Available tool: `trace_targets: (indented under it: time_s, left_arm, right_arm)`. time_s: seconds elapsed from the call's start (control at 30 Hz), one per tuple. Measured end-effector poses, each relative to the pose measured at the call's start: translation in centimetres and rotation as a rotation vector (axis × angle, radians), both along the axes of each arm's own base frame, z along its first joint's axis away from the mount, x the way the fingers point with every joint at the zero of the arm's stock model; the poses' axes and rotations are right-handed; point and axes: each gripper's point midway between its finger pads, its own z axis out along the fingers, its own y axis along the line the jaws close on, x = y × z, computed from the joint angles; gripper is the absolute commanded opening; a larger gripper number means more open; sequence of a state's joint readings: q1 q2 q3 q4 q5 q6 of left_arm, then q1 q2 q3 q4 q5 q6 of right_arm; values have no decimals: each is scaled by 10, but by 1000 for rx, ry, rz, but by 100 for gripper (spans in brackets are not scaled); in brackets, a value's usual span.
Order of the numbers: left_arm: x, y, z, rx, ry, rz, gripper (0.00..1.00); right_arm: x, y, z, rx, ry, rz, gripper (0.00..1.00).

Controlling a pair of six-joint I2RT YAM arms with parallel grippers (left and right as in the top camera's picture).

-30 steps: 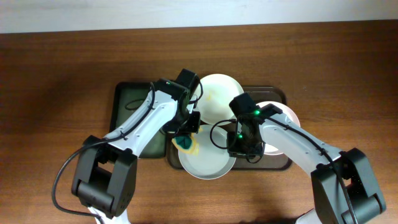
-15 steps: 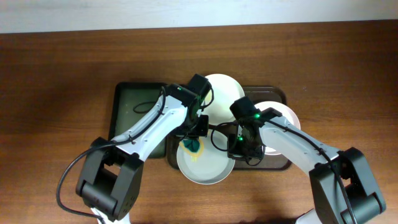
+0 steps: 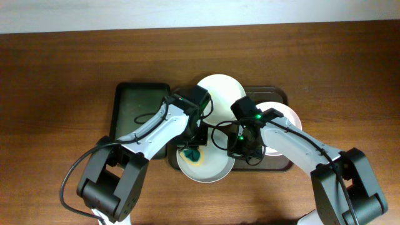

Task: Clean dirty plates on tray and stack at the side
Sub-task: 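Scrub the grey plate with the sponge while the right gripper holds it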

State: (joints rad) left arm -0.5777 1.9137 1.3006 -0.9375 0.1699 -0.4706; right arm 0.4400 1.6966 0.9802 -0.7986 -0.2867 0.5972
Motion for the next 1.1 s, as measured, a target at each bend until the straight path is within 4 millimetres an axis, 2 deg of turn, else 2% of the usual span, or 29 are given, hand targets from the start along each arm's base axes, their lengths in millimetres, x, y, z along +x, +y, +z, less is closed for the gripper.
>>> trace_targets:
  time_s: [0.27,0.63,1.0,1.1]
  left_arm:
    - [1,-6,-14,-45,-21,22,0]
    - [11,-13,-18,-123,-128,25,0]
    - [9,-18,-18,-178,-121,-2,0]
    - [5,-25,-17,-241,-106,-42,0]
  right_arm:
    - [0,0,0,-1,0,-5,4]
    - [2,-4,-1,-16,-4,-15,4]
    - [2,-8,-2,-34,-3,-19,4]
    - [1,-10,-2,-45,-2,-22,4]
